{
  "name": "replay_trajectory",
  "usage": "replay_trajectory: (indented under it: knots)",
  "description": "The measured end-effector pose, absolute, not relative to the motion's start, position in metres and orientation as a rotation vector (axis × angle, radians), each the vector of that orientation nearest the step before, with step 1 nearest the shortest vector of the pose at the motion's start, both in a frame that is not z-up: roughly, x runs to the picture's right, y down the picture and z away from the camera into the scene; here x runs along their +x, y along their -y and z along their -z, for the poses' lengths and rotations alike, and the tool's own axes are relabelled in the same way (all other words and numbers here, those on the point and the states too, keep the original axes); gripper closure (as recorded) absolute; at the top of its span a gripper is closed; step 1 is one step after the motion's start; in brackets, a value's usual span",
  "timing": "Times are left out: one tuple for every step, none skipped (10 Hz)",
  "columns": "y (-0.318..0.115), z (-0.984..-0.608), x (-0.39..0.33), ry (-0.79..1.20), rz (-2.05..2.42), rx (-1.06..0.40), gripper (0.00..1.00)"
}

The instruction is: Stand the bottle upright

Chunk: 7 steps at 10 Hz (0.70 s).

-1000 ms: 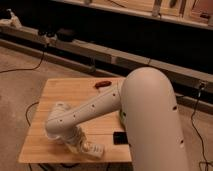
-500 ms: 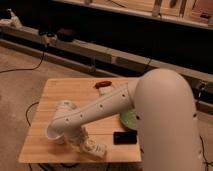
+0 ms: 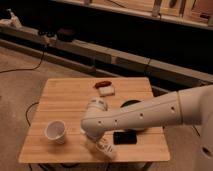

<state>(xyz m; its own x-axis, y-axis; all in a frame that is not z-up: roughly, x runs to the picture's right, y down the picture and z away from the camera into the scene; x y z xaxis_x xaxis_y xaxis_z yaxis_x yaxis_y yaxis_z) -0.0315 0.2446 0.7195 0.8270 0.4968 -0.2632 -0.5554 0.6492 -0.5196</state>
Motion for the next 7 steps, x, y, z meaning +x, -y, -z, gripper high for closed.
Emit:
replay_trajectory:
  knots:
    - [-0.234, -0.718, -0.016, -0.08, -0.631, -0.589, 0.91]
    - [-0.222, -0.719, -0.007, -0.059, -0.654, -0.556, 0.91]
    - [-0.211, -0.721, -0.001, -0.036, -0.668, -0.528, 0.91]
    - [-0.196, -0.723, 0.005, -0.01, -0.684, -0.493, 0.91]
    - [-0.18, -0.725, 0.009, 0.016, -0.69, -0.451, 0.91]
    - [-0.167, -0.726, 0.009, 0.039, -0.687, -0.417, 0.91]
    - [-0.159, -0.726, 0.009, 0.056, -0.691, -0.391, 0.91]
